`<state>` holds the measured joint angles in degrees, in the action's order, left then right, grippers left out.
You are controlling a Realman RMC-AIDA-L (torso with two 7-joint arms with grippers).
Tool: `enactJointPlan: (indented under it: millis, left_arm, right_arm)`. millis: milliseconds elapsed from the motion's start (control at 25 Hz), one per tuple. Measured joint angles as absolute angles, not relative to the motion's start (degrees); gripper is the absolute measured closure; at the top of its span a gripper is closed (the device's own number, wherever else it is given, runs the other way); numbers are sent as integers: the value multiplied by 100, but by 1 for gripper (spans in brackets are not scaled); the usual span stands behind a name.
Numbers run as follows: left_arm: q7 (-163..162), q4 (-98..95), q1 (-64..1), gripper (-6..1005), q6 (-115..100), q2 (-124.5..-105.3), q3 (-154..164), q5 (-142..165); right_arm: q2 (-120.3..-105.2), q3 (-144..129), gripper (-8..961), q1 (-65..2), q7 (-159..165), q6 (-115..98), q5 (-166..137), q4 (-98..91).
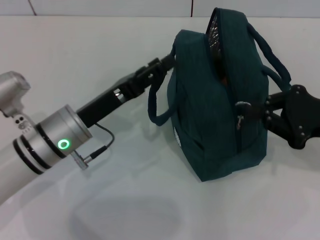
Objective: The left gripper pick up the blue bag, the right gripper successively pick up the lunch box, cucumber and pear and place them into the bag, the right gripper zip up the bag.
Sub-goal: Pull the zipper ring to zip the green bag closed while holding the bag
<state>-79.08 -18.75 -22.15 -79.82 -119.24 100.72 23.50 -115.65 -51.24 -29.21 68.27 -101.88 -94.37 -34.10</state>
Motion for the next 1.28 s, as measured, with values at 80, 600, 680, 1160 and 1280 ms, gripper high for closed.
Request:
enactJointPlan:
  millis: [80, 600, 680, 1160, 1280]
  left_arm:
    - [-7710, -1777, -2188, 174, -8095, -11917, 9836, 2359]
    - [-7467, -1334, -2036, 135, -8487, -11837, 9289, 2323]
    - [-7429, -1330, -2039, 134, -8495, -11838, 9287, 2336]
    - [-7287, -1323, -2080, 138, -8499, -11750, 9281, 2364]
    - [-7259, -1336, -2084, 139, -8500, -11713, 9281, 2365]
  right_arm:
    - [-11570, -5124, 946, -2943, 6810, -10167, -9329, -3406]
    - [-11557, -5326, 947, -3206, 6790, -9825, -8948, -3324]
    - [-11552, -5341, 947, -3248, 6784, -9812, -8857, -3327]
    - [-11560, -5317, 947, -3498, 6719, -9671, -8521, -3481]
    - [-11566, -5307, 947, -3565, 6713, -9512, -8520, -3477]
